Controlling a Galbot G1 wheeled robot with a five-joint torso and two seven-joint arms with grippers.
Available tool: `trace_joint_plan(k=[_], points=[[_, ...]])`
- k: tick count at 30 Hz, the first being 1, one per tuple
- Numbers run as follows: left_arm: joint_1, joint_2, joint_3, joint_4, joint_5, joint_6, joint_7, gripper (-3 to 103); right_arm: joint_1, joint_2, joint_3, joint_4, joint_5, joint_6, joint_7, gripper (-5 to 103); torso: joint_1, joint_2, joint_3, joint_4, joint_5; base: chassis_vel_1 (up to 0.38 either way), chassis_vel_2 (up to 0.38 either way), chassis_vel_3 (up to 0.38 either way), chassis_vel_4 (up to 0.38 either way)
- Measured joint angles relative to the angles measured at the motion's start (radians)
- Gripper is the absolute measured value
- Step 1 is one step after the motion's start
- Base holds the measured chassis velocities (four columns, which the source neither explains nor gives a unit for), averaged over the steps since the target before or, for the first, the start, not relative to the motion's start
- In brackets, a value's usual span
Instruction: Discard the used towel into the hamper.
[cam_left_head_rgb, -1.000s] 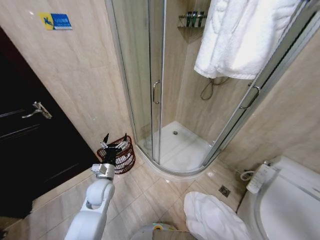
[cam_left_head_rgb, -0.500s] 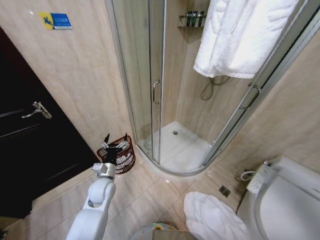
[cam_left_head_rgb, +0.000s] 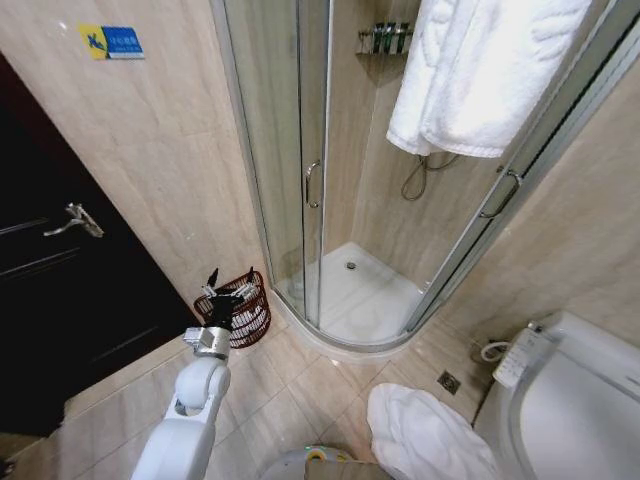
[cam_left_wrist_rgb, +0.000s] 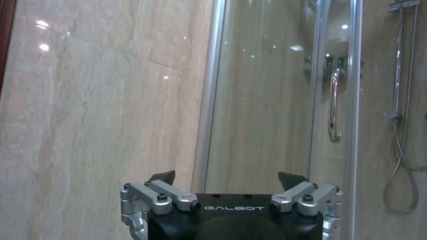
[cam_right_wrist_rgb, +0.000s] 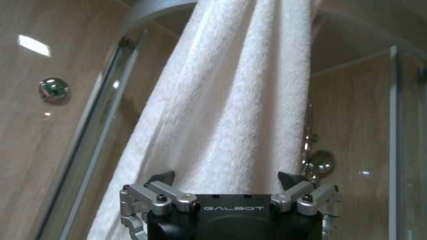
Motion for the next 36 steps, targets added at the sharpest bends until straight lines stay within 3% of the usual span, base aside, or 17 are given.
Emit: trace_joint_plan(k=[5, 10, 12, 22, 23, 25, 27, 30, 36], points=[[0.000, 0.001, 0.001, -0.003, -0.001, 0.000, 0.000, 100, 0.003, -0.005, 0.002, -0.012, 0.019, 0.000, 0.019, 98, 0.000, 0.000, 0.000, -0.0002, 0.0004, 0.000, 0.000, 0.000, 0.000], [0.001, 0.005, 0.002, -0.005, -0.002, 0.000, 0.000, 100, 0.014, 0.017, -0.008, -0.002, 0.029, 0.000, 0.026, 71, 0.000, 0.000, 0.000, -0.0003, 0.0006, 0.000, 0.000, 0.000, 0.000], [0.002, 0.005, 0.002, -0.007, -0.002, 0.000, 0.000, 100, 0.016, 0.020, -0.010, 0.000, 0.029, 0.000, 0.025, 71, 0.000, 0.000, 0.000, -0.0003, 0.0006, 0.000, 0.000, 0.000, 0.000], [0.011, 0.017, -0.007, -0.021, -0.015, 0.000, -0.001, 100, 0.014, 0.020, -0.013, -0.009, 0.024, 0.013, 0.001, 28, 0.000, 0.000, 0.000, -0.0002, 0.0002, 0.000, 0.000, 0.000, 0.000], [0.011, 0.017, -0.007, -0.021, -0.015, 0.000, -0.001, 100, 0.014, 0.020, -0.013, -0.009, 0.024, 0.013, 0.001, 28, 0.000, 0.000, 0.000, -0.0002, 0.0002, 0.000, 0.000, 0.000, 0.000], [0.015, 0.017, -0.009, -0.023, -0.016, 0.000, -0.001, 100, 0.018, 0.019, -0.015, -0.009, 0.020, 0.014, -0.001, 18, 0.000, 0.000, 0.000, -0.0001, 0.0003, 0.000, 0.000, 0.000, 0.000], [0.016, 0.016, -0.009, -0.024, -0.016, 0.000, -0.001, 100, 0.019, 0.019, -0.014, -0.008, 0.020, 0.014, -0.001, 18, 0.000, 0.000, 0.000, -0.0001, 0.0003, 0.000, 0.000, 0.000, 0.000], [0.017, 0.015, -0.009, -0.026, -0.019, -0.001, -0.001, 100, 0.031, 0.026, -0.012, 0.007, 0.020, 0.010, 0.006, 3, 0.000, 0.000, 0.000, -0.0002, 0.0002, 0.000, 0.000, 0.000, 0.000], [0.025, 0.021, -0.012, -0.034, -0.025, -0.001, -0.001, 100, 0.071, 0.055, -0.019, 0.049, 0.021, -0.021, 0.024, 1, 0.000, 0.000, 0.000, -0.0003, 0.0002, 0.000, 0.000, 0.000, 0.000]])
